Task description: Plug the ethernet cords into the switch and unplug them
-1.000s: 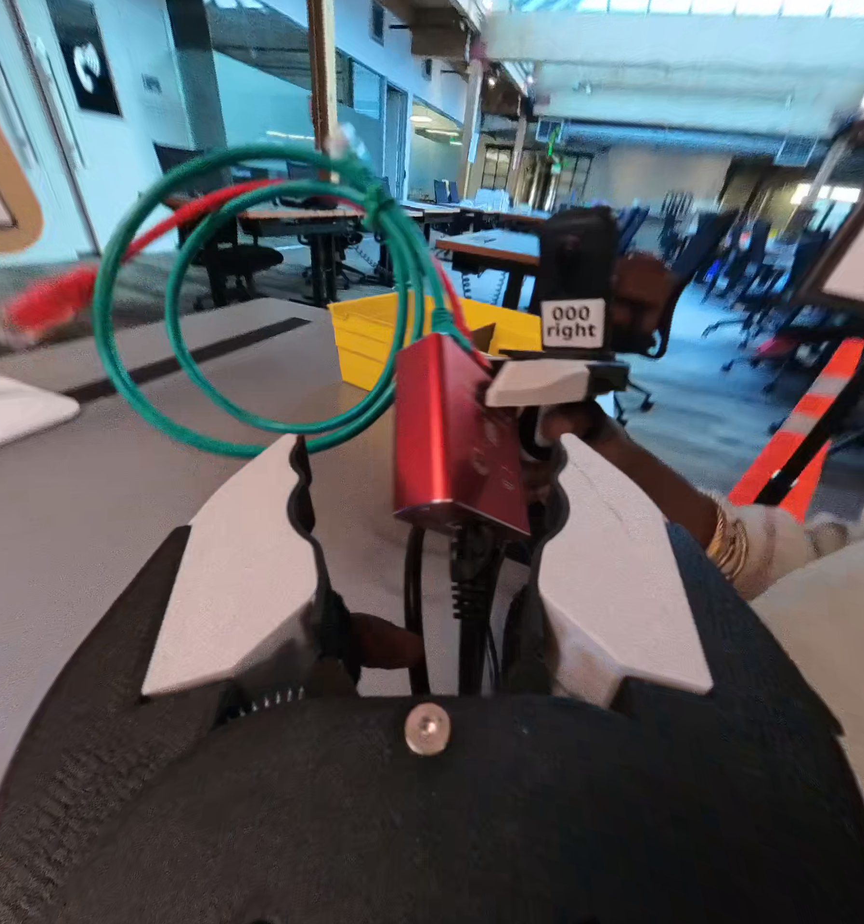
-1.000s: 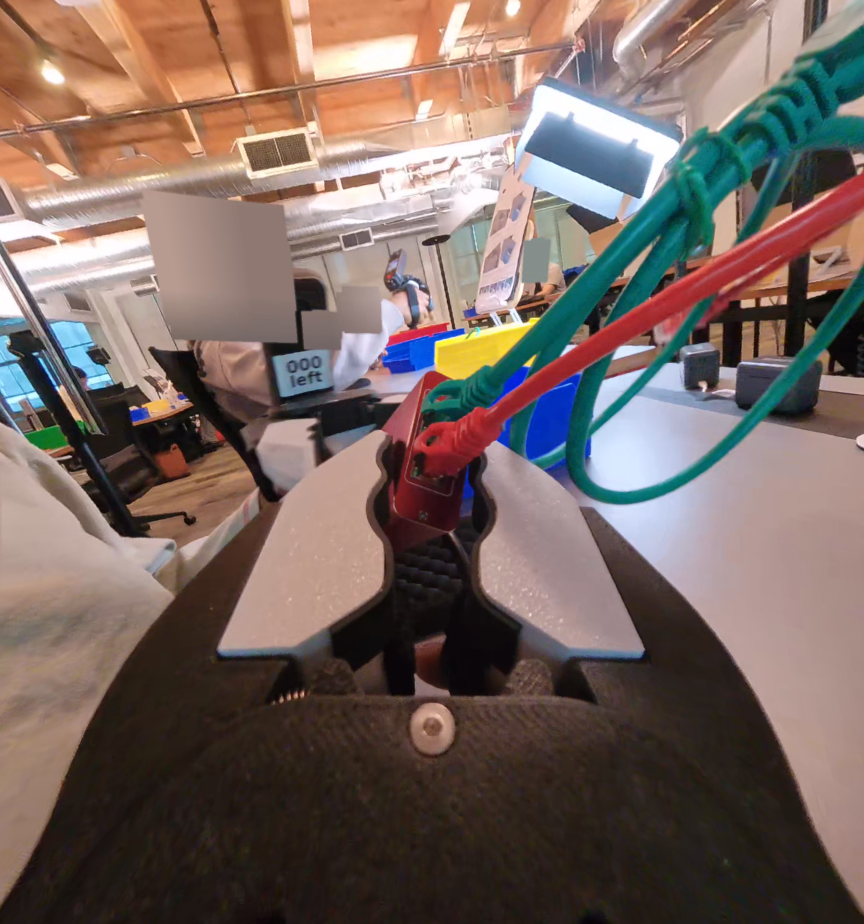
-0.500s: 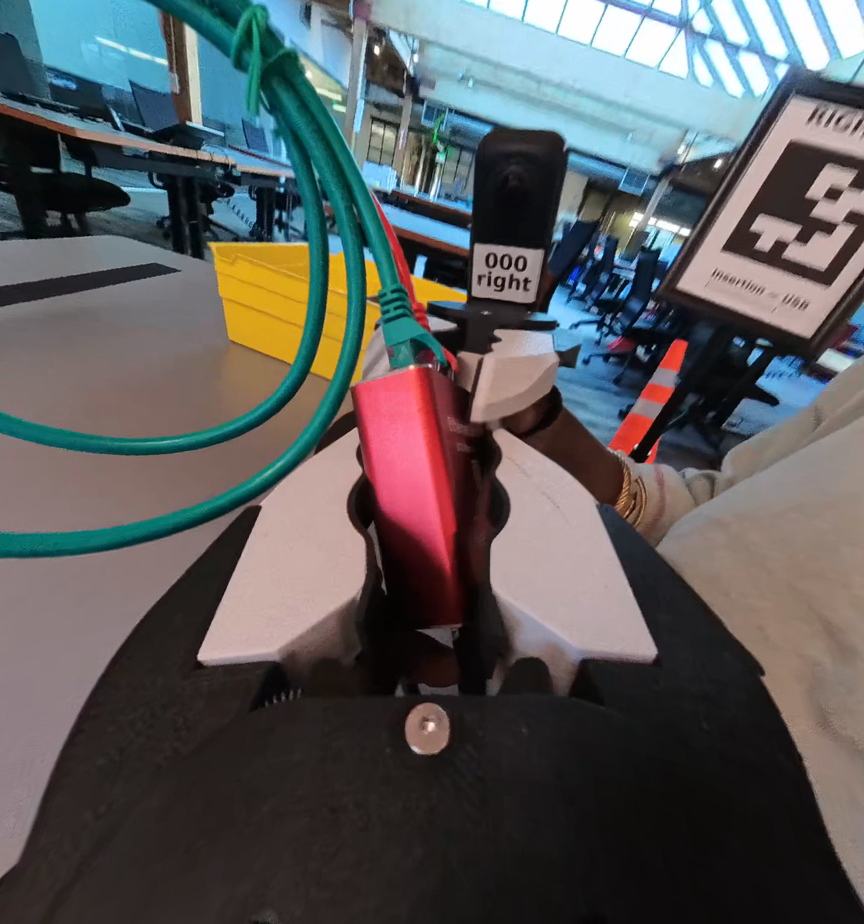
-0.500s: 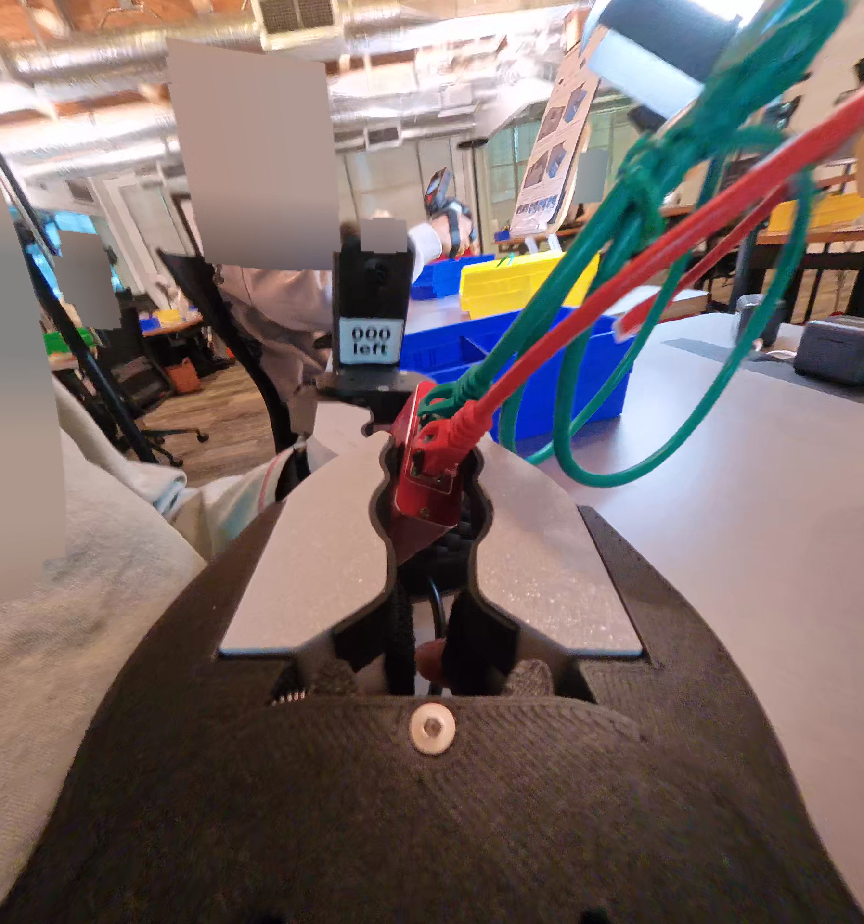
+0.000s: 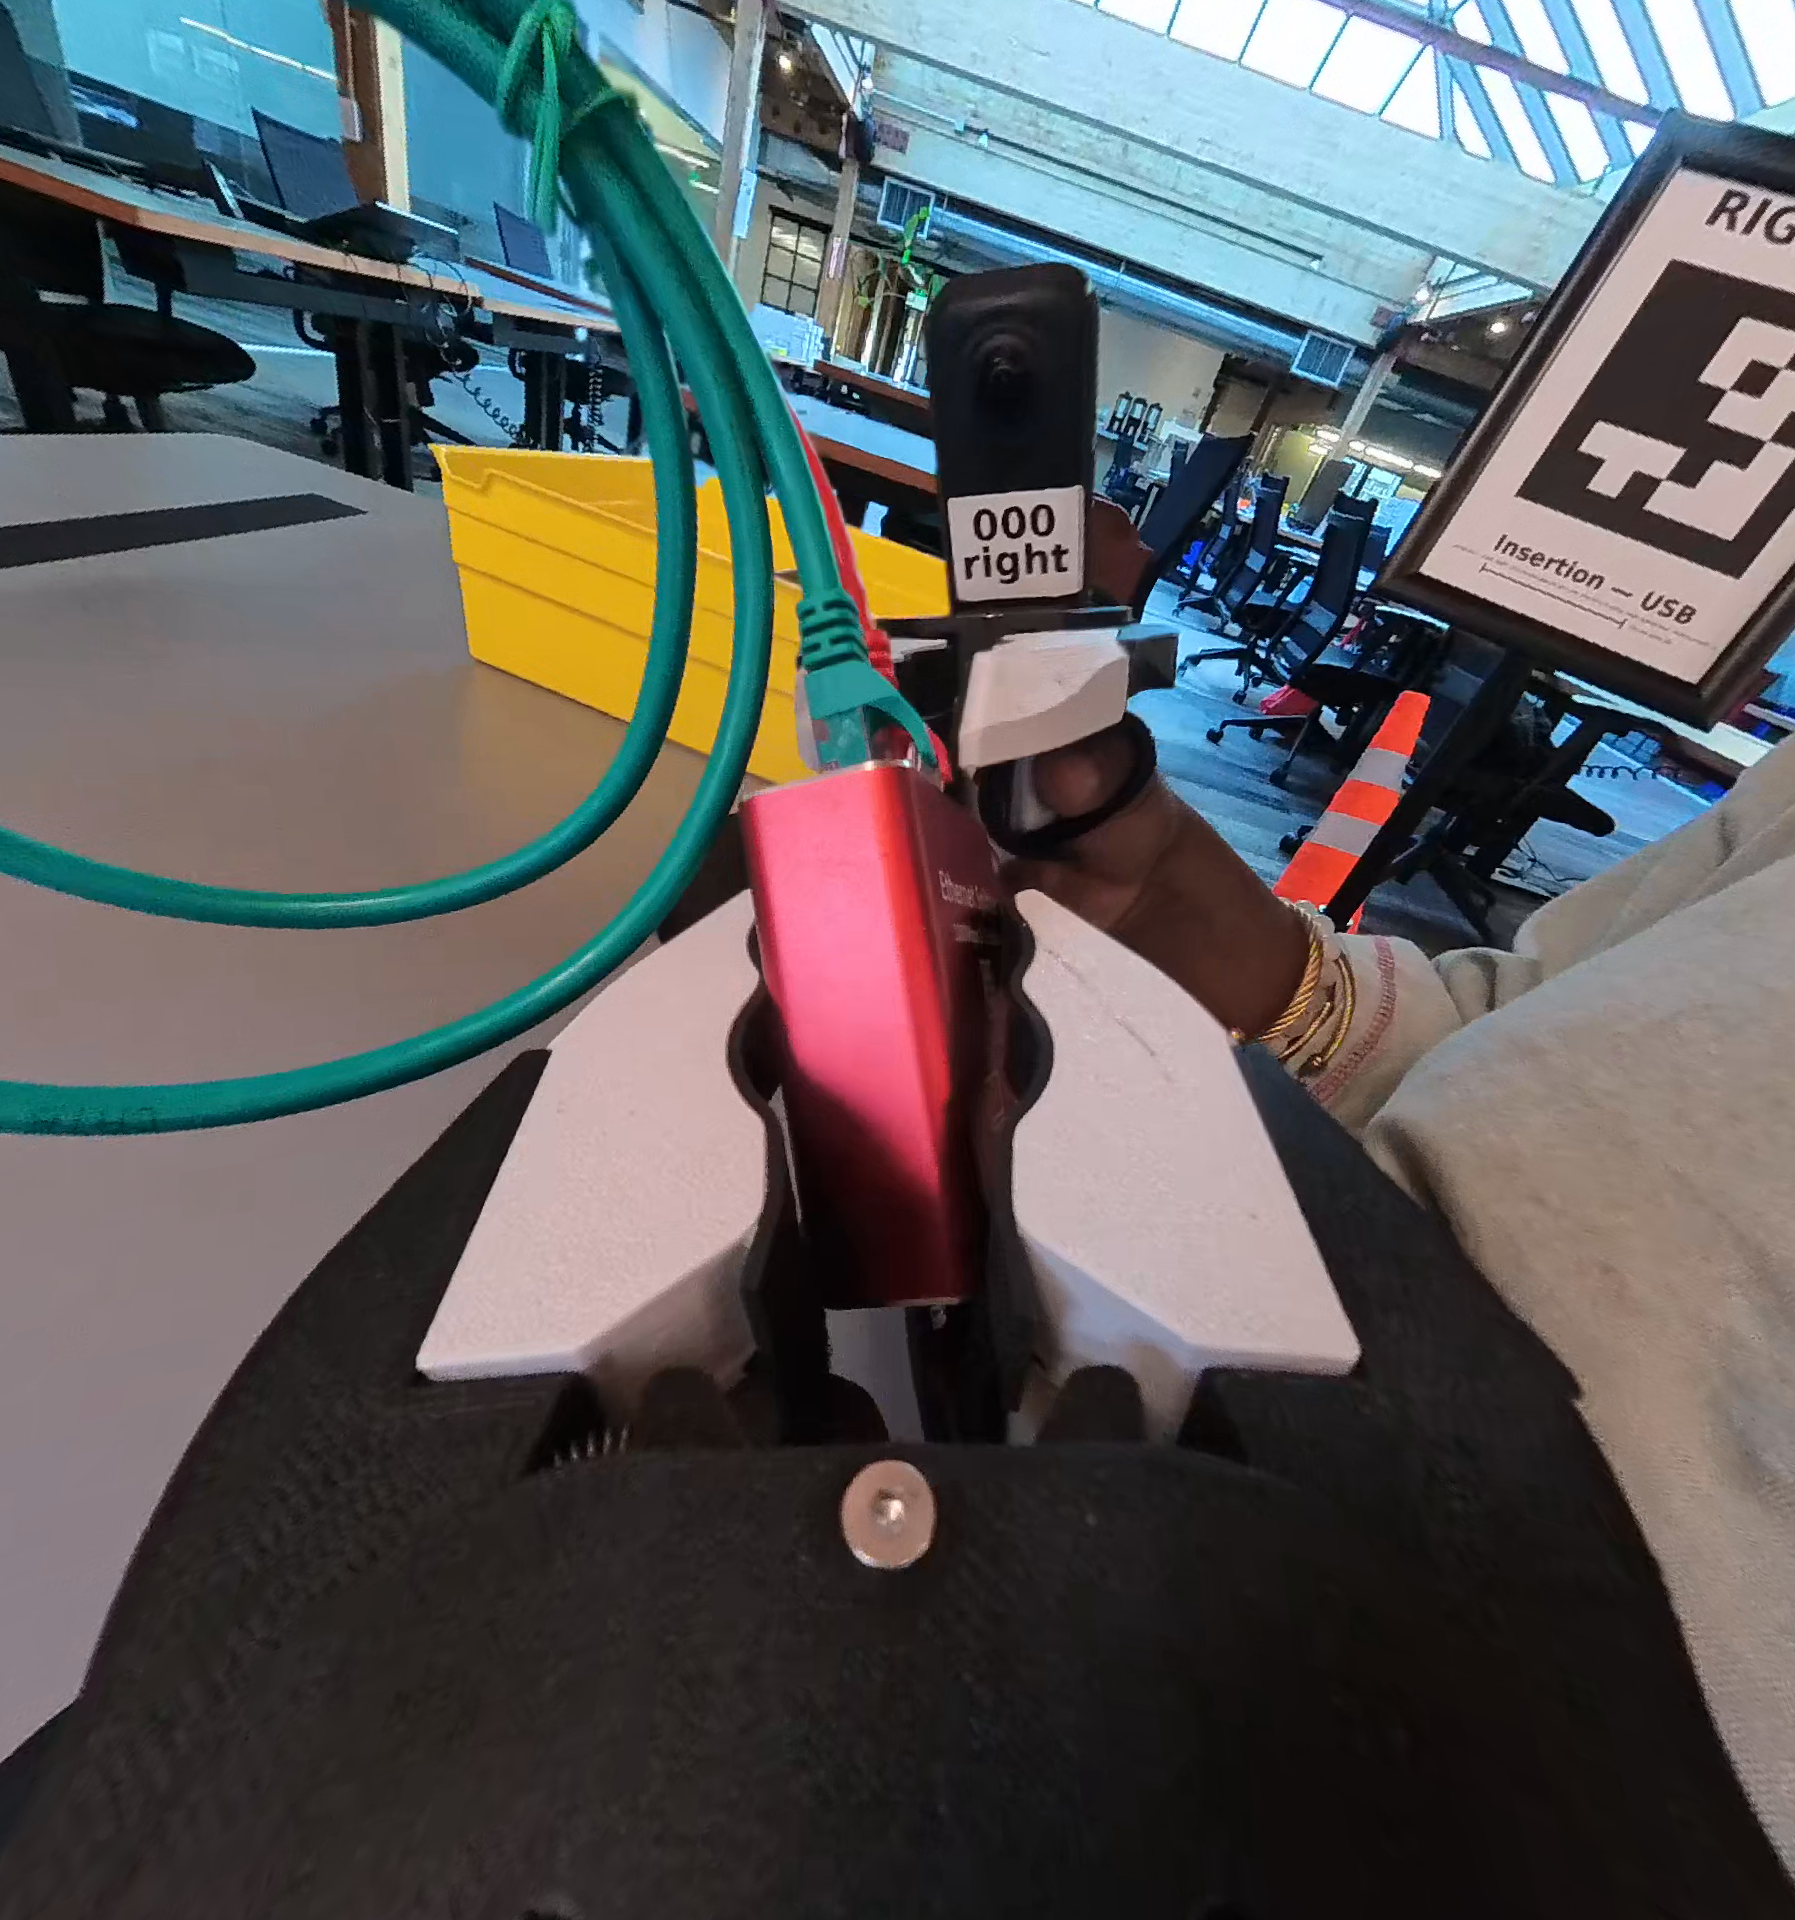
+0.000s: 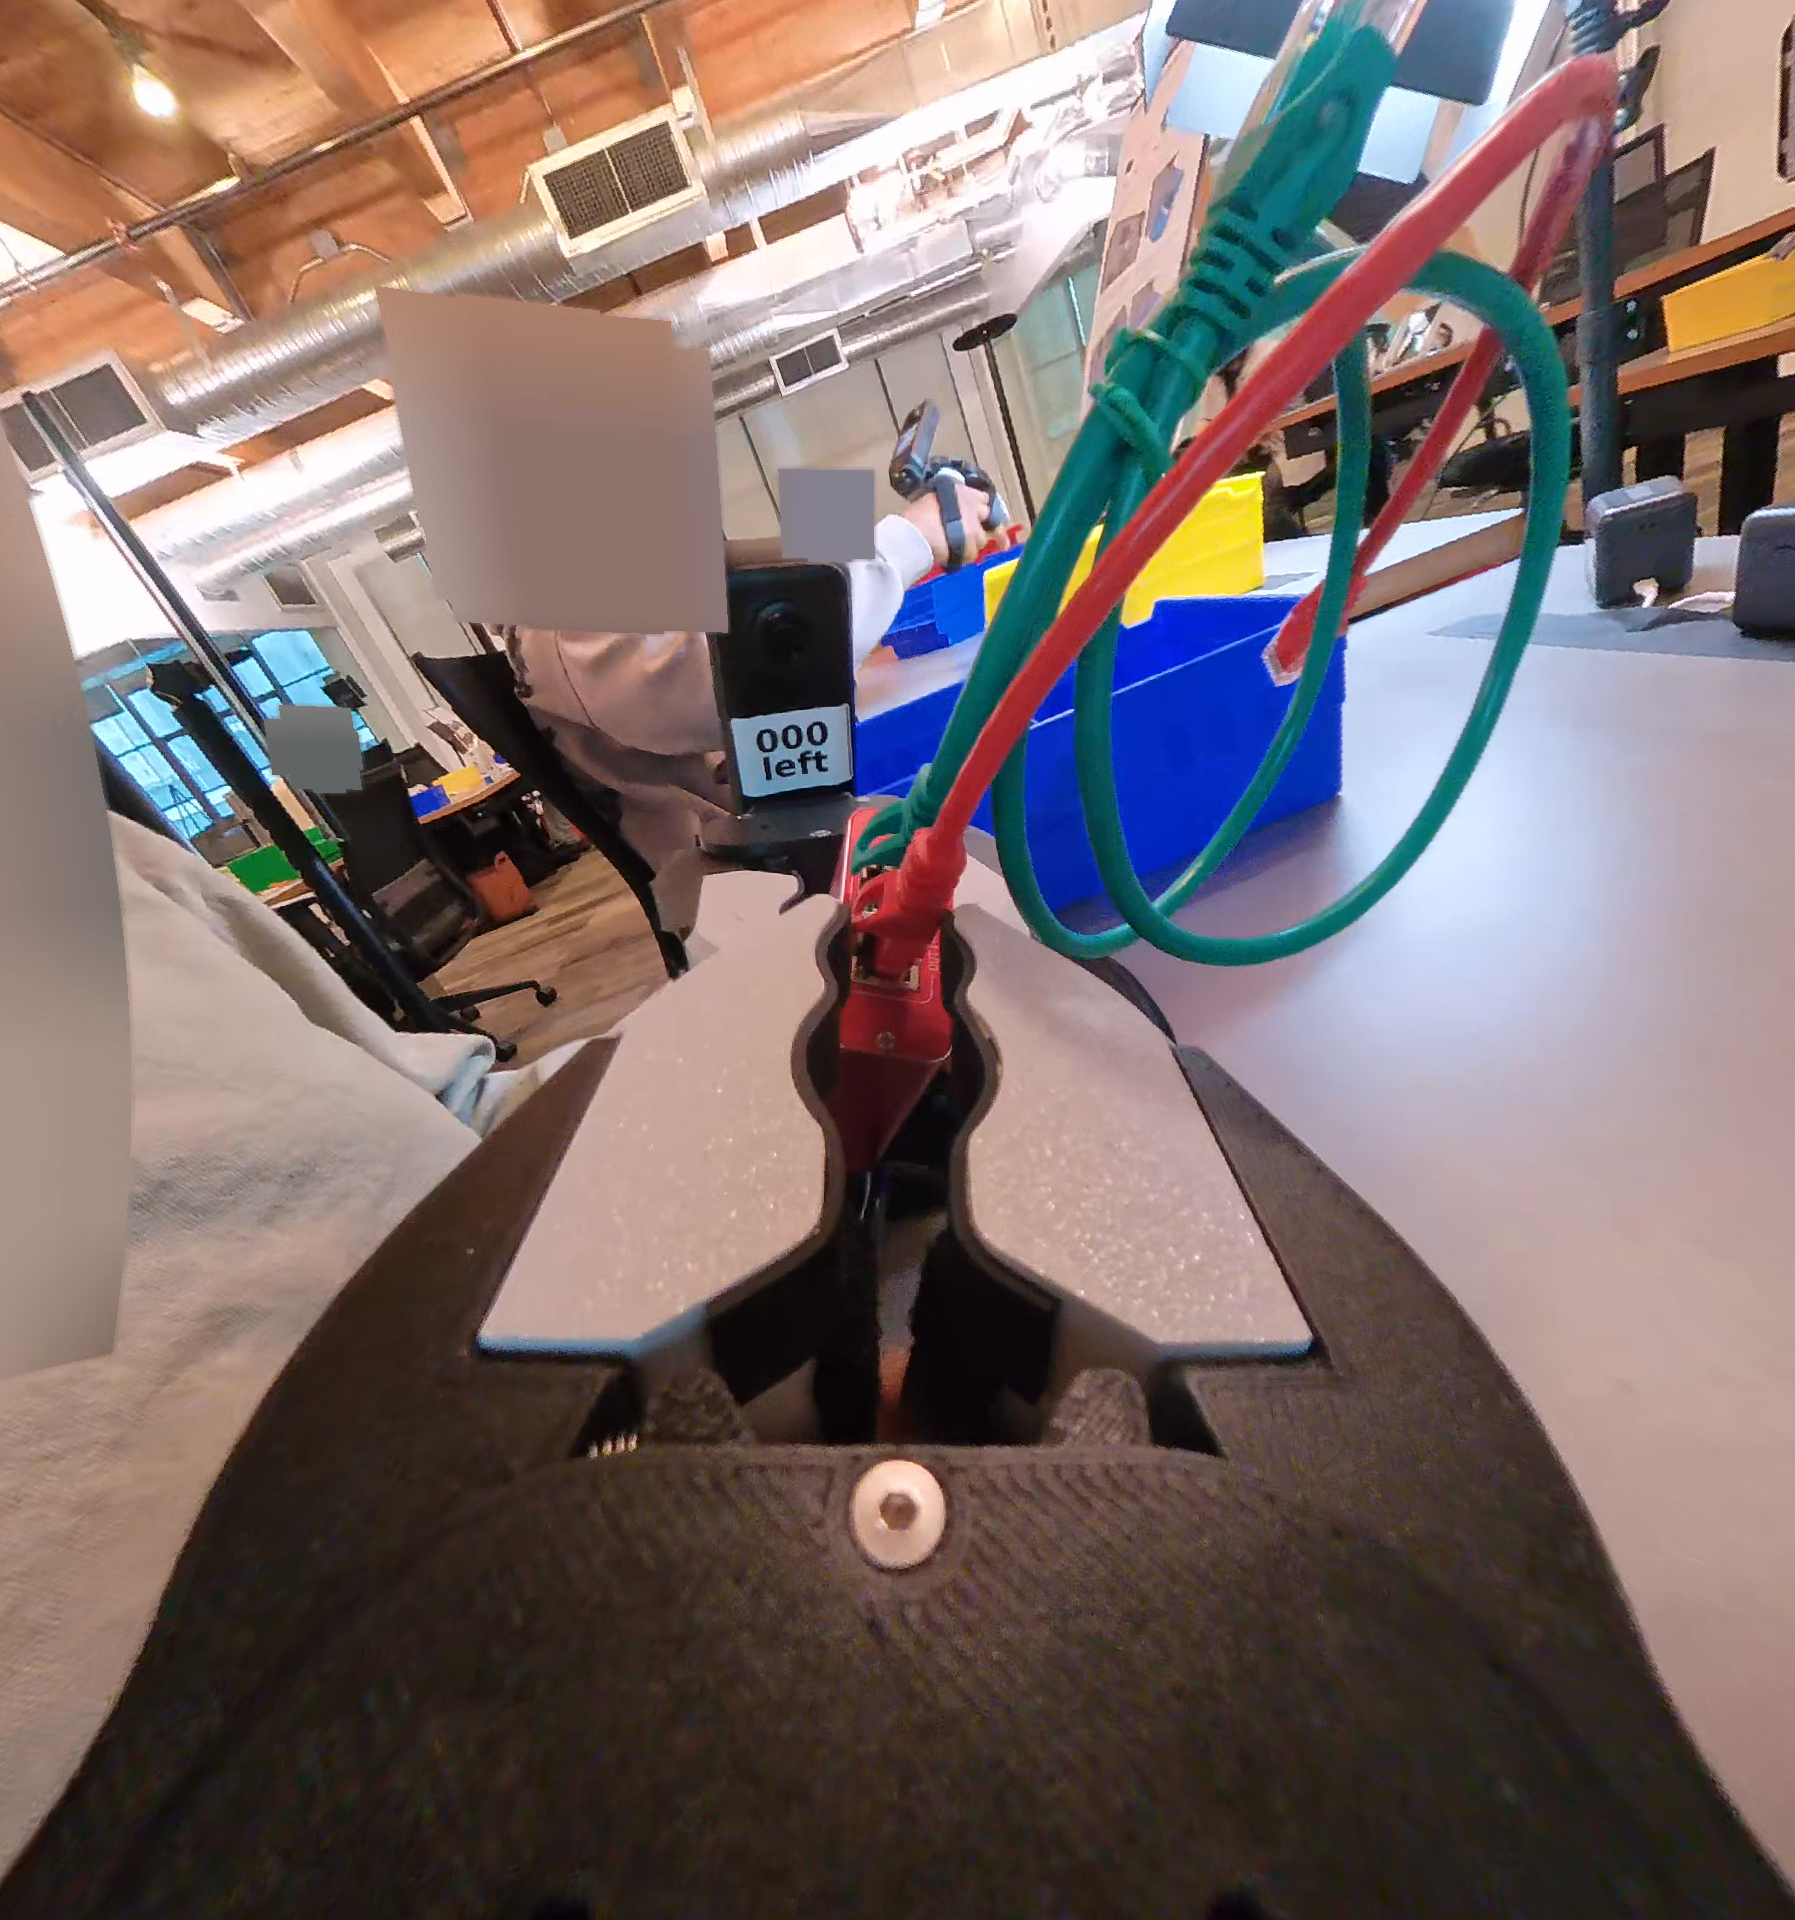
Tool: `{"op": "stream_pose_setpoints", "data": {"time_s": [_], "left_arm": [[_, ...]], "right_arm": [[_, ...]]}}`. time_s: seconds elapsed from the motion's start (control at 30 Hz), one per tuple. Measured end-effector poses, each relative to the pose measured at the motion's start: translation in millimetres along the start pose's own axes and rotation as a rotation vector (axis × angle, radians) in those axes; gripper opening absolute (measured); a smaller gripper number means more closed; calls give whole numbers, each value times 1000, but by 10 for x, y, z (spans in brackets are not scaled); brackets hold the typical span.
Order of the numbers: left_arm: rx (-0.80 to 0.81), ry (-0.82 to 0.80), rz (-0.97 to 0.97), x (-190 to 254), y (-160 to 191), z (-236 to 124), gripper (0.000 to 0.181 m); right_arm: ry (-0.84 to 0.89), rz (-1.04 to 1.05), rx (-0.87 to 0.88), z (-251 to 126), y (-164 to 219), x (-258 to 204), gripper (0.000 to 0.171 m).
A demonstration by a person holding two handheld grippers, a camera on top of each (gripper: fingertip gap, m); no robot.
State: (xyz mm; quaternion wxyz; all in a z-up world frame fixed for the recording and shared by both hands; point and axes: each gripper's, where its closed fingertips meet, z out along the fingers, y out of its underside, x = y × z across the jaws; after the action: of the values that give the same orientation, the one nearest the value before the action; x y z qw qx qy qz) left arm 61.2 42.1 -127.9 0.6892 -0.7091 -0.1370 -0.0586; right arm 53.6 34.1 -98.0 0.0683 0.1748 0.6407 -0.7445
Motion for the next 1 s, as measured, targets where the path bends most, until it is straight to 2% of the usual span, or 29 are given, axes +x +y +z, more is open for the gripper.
{"op": "stream_pose_setpoints", "data": {"time_s": [0.33,0.5,0.63,0.77,0.9,1.0], "left_arm": [[-31,-15,6,-13,50,15,39],[-64,-77,-4,-104,106,32,35],[-38,-65,-11,-93,69,10,33],[9,-1,-49,-15,1,6,31],[9,21,-93,-21,6,-3,31],[-18,81,-74,79,55,-42,29]], "right_arm": [[-7,37,1,-11,48,25,15],[227,-362,-145,-32,117,142,14],[298,-566,-136,-10,77,116,14],[253,-539,-18,-3,0,39,14],[313,-558,35,-27,-76,64,13],[420,-546,238,-430,-477,111,11]]}}
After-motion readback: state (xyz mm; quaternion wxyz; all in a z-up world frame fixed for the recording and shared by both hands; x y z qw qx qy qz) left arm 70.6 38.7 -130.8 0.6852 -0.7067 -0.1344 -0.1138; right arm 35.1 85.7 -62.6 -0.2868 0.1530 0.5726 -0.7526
